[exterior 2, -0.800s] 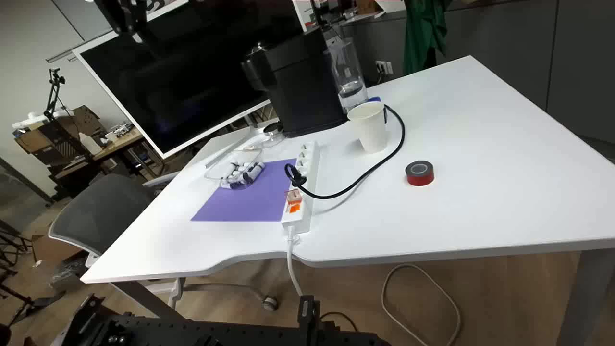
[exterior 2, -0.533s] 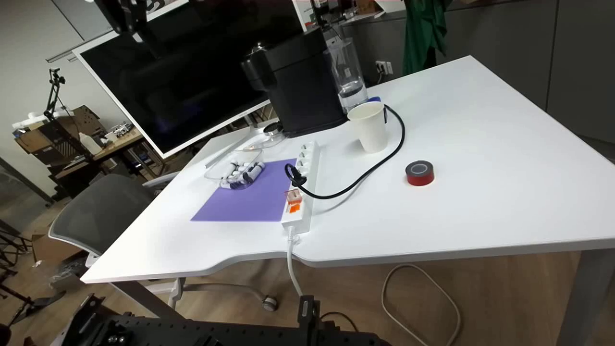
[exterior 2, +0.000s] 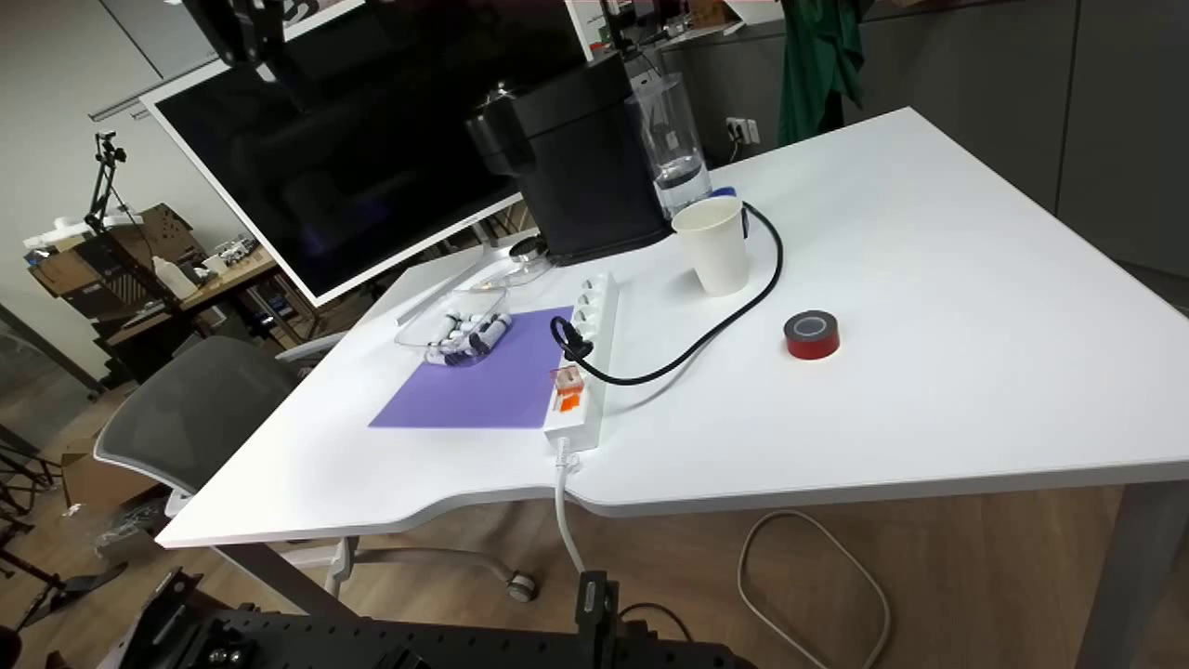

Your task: Turn on the switch on the adapter

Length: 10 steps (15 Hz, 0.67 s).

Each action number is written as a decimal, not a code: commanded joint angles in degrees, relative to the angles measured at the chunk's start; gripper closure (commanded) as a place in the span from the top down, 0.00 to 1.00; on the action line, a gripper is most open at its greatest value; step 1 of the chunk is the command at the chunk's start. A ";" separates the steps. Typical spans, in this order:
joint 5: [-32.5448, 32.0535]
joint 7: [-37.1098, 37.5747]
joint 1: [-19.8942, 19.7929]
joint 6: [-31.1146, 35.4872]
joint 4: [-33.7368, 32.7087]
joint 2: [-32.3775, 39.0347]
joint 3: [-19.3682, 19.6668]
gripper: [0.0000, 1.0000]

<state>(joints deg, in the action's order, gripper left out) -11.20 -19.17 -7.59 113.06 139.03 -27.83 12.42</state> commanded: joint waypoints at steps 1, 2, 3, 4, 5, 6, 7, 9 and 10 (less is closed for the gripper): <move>-0.75 1.01 -0.19 1.69 1.10 -0.11 -0.62 1.00; -1.32 1.47 -0.24 3.12 2.13 0.04 -0.94 1.00; -1.23 1.33 -0.06 4.66 3.52 0.39 -0.97 1.00; -1.09 1.60 -0.07 6.73 5.10 0.55 -1.04 1.00; -1.39 1.87 -0.20 9.16 7.12 1.00 -1.22 1.00; -1.36 1.87 -0.25 11.47 8.88 1.54 -1.25 1.00; -1.66 2.41 -0.54 14.47 10.89 2.22 -1.37 1.00; -2.17 2.92 -1.06 20.23 14.35 4.13 -1.45 1.00; -2.01 3.11 -1.29 22.56 15.81 5.36 -1.34 1.00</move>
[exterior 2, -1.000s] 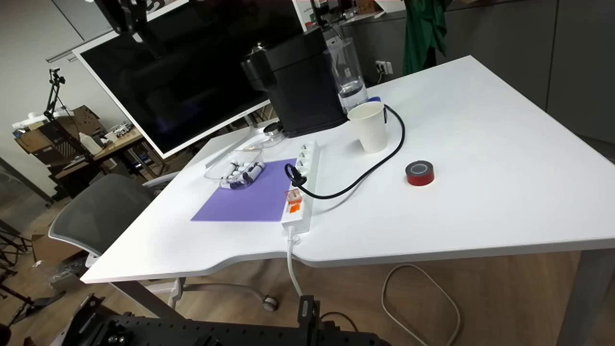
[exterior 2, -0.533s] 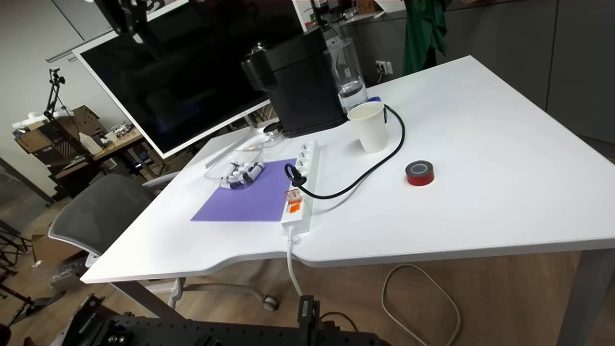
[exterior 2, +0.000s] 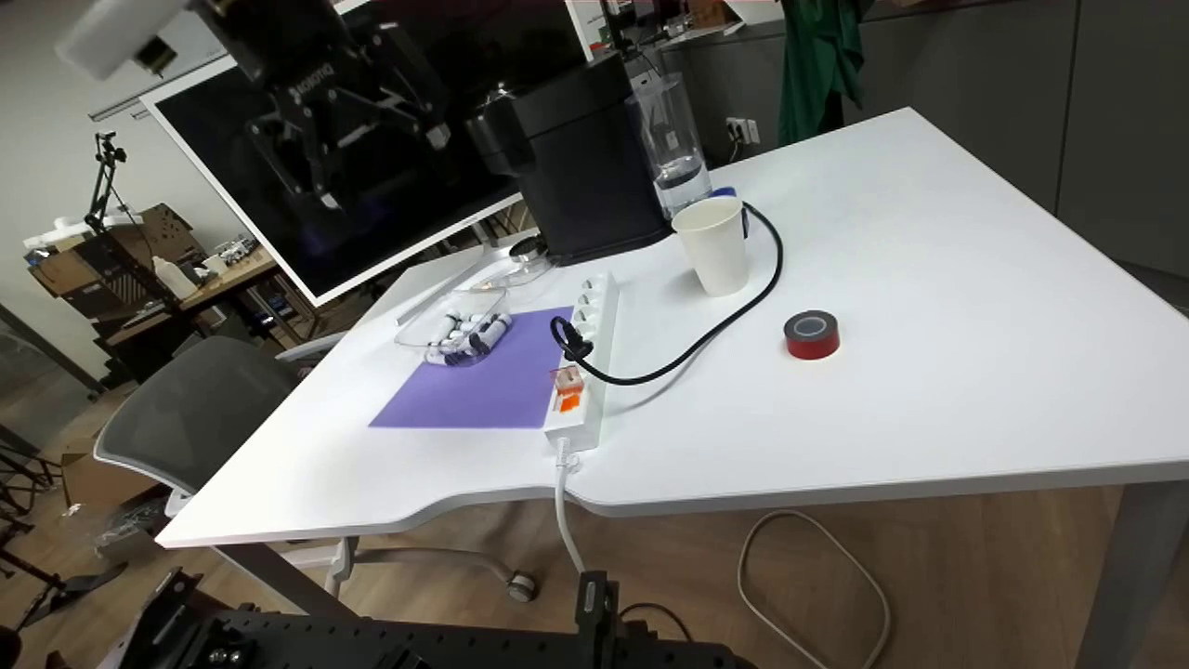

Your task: Turn on the switch on the adapter

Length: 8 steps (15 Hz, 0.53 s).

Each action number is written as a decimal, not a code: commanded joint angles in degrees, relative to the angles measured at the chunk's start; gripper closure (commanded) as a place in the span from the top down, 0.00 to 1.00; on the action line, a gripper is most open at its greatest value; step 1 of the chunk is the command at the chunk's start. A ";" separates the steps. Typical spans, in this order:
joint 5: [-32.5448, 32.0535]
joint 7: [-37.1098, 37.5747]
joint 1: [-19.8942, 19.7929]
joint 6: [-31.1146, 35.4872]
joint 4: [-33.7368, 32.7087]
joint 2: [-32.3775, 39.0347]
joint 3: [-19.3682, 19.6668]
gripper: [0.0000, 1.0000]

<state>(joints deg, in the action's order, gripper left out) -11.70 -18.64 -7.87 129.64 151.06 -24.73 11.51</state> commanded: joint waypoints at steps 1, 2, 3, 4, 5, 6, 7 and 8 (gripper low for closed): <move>-1.37 2.50 -1.19 8.02 4.99 3.39 -0.28 1.00; -1.27 2.97 -1.53 10.11 6.19 4.72 -0.26 0.75; -1.34 3.44 -1.94 12.21 7.22 6.12 -0.29 0.74; -1.44 3.72 -2.33 14.44 8.08 7.37 -0.28 0.68; -1.44 4.05 -2.71 17.00 8.91 8.75 -0.20 0.60; -0.88 3.94 -2.75 18.86 7.84 11.19 -0.04 0.53; -0.96 4.33 -3.14 21.58 8.38 12.44 -0.02 0.45; -1.17 4.87 -3.56 23.67 8.48 13.87 -0.09 0.38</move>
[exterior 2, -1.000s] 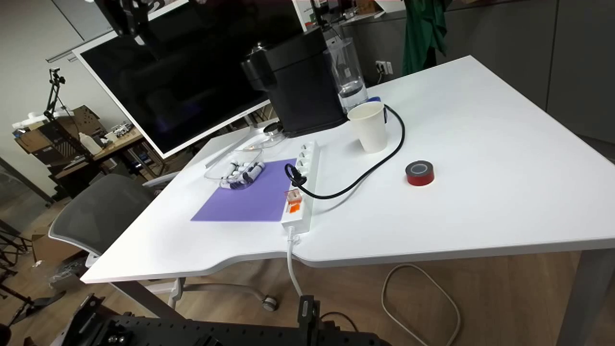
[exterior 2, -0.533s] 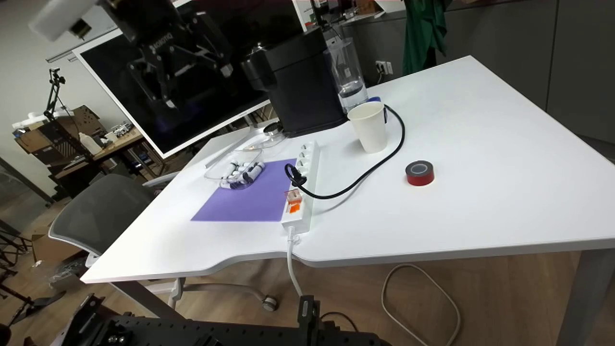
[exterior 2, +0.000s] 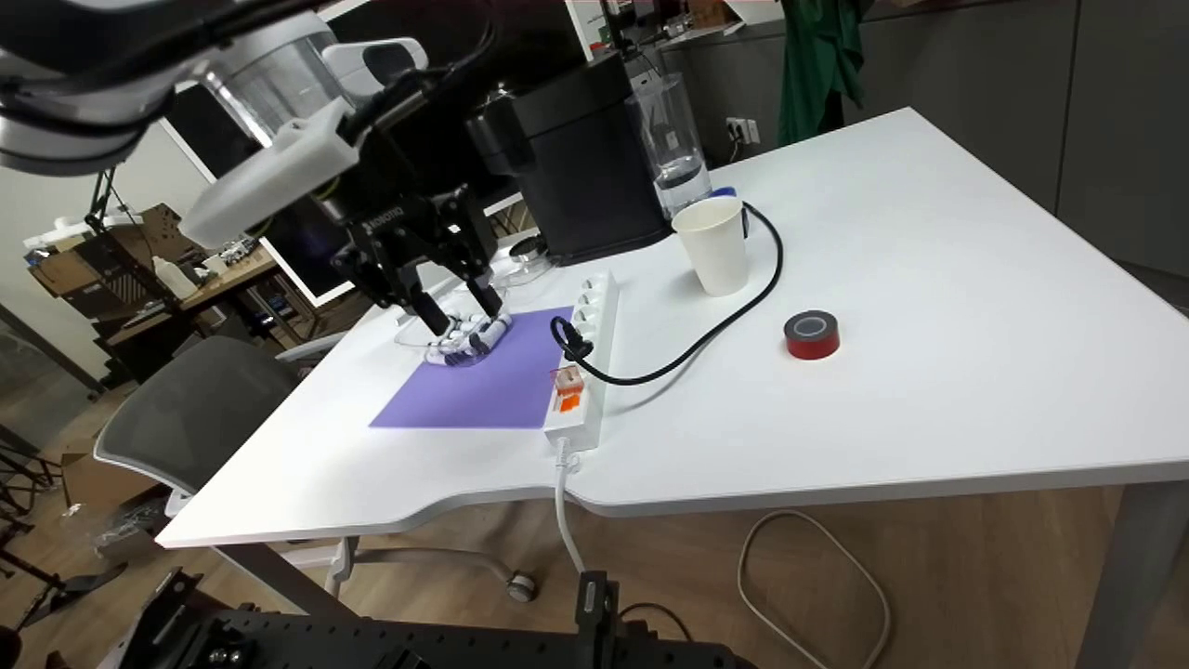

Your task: Turn on the switch on the adapter

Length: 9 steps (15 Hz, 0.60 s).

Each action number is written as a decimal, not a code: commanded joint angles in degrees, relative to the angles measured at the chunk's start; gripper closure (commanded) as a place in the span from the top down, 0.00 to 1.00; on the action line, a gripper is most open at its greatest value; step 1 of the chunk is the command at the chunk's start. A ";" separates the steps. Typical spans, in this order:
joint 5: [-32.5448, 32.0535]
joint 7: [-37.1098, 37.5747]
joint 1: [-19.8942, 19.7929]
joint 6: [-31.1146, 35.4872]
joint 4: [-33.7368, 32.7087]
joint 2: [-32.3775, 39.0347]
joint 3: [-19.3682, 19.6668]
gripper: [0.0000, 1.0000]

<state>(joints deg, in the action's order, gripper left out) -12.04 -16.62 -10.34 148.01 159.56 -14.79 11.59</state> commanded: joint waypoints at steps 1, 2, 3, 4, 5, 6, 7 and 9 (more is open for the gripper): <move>-1.01 3.43 -1.47 7.41 -0.02 5.47 -0.21 0.32; -1.25 4.11 -1.86 9.04 -0.02 6.89 -0.26 0.25; -1.32 4.50 -2.12 10.41 -0.01 8.28 -0.21 0.19; -1.44 4.89 -2.31 11.42 -0.01 9.51 -0.19 0.10; -1.32 5.02 -2.34 12.14 -0.22 10.77 -0.13 0.05; -1.01 4.87 -2.25 12.71 -0.58 12.19 -0.05 0.01; -0.62 4.71 -2.11 13.09 -0.89 13.42 0.00 0.00; 0.23 4.20 -1.83 13.66 -1.81 15.88 0.07 0.00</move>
<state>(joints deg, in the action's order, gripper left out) -12.11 -13.70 -12.24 160.60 159.36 -2.34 11.62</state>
